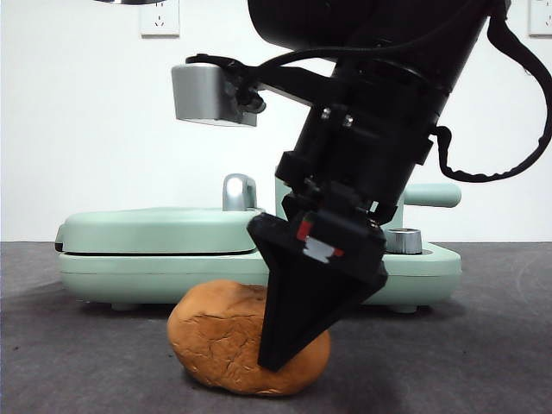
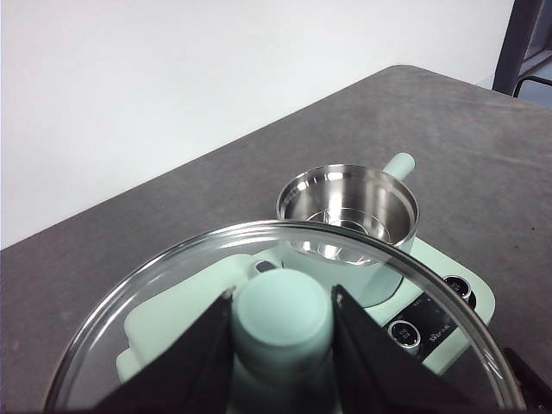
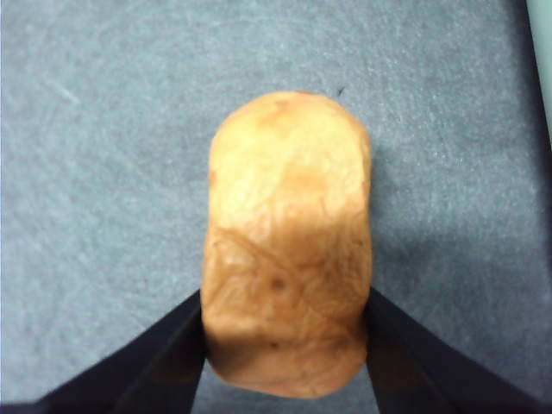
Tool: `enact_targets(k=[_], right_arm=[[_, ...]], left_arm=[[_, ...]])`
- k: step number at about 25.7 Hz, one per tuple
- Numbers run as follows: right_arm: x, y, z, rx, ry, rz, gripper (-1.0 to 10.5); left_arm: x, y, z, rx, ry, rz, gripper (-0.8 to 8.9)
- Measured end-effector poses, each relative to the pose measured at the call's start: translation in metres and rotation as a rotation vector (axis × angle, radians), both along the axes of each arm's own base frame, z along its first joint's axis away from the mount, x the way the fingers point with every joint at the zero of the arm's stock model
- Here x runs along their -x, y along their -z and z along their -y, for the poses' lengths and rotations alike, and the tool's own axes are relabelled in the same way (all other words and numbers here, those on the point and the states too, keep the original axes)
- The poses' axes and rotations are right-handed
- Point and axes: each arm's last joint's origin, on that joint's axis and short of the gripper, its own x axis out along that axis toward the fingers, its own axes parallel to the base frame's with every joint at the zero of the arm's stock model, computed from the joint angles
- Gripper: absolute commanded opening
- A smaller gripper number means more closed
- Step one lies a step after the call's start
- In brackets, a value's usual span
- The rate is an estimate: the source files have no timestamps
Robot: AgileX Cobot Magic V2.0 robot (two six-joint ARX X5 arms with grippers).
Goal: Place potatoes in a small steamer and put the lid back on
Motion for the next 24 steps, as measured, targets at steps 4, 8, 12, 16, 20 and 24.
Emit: enact_targets(k=[4, 8, 12, 16, 20, 24], right_arm=[[0.005, -0.033, 0.016, -0.064, 0.086, 0.002, 2.0], [0.005, -0.104, 0.041, -0.137, 0.26, 0.024, 2.0], [-0.001, -0.176, 0.064, -0.151, 0.425, -0.02, 2.0], [-0.015, -0.226, 0.079, -0.219, 0.532, 0.007, 2.0], [-0.042, -0.249, 0.086, -0.244, 0.623, 0.035, 2.0], [-0.081, -0.252, 0.086, -0.225, 0.69, 0.043, 2.0]], left_arm=[[0.0, 0.0, 0.0, 0.0, 0.0, 0.0, 0.16], [0.0, 0.0, 0.0, 0.0, 0.0, 0.0, 0.16], [0.0, 0.0, 0.0, 0.0, 0.0, -0.001, 0.15], [0.0, 0.0, 0.0, 0.0, 0.0, -0.001, 0.15], [0.0, 0.0, 0.0, 0.0, 0.0, 0.0, 0.15], [0.0, 0.0, 0.0, 0.0, 0.0, 0.0, 0.15]])
